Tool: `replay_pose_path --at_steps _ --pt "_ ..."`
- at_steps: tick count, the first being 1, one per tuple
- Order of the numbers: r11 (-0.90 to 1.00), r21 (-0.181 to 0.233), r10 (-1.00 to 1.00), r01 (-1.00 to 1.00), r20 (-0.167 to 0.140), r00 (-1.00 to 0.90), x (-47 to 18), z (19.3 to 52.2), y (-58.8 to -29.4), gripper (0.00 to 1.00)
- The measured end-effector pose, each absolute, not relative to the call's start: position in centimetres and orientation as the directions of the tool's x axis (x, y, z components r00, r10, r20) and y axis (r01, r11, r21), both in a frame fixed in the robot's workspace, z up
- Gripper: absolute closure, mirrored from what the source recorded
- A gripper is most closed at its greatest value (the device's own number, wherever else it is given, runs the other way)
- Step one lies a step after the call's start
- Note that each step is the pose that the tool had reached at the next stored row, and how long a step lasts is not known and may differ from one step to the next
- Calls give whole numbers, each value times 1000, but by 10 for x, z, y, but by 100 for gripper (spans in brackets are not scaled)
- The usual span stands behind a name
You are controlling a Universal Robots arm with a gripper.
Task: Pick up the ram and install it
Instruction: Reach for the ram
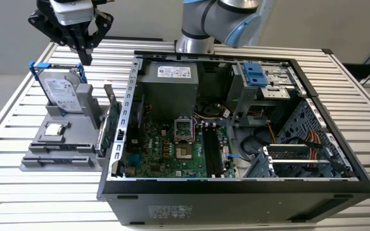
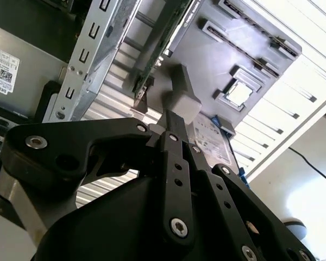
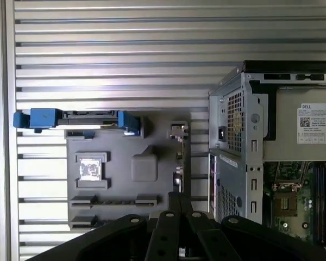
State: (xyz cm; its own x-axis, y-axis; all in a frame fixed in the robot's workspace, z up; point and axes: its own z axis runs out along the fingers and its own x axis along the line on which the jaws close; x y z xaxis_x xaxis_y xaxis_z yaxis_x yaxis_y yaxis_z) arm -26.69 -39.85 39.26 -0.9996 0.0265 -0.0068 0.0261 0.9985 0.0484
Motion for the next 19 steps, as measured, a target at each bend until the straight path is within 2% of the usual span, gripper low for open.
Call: replay_pose_path --at_steps 19 --pt "999 48 -1 -1 -7 -1000 -287 393 -399 100"
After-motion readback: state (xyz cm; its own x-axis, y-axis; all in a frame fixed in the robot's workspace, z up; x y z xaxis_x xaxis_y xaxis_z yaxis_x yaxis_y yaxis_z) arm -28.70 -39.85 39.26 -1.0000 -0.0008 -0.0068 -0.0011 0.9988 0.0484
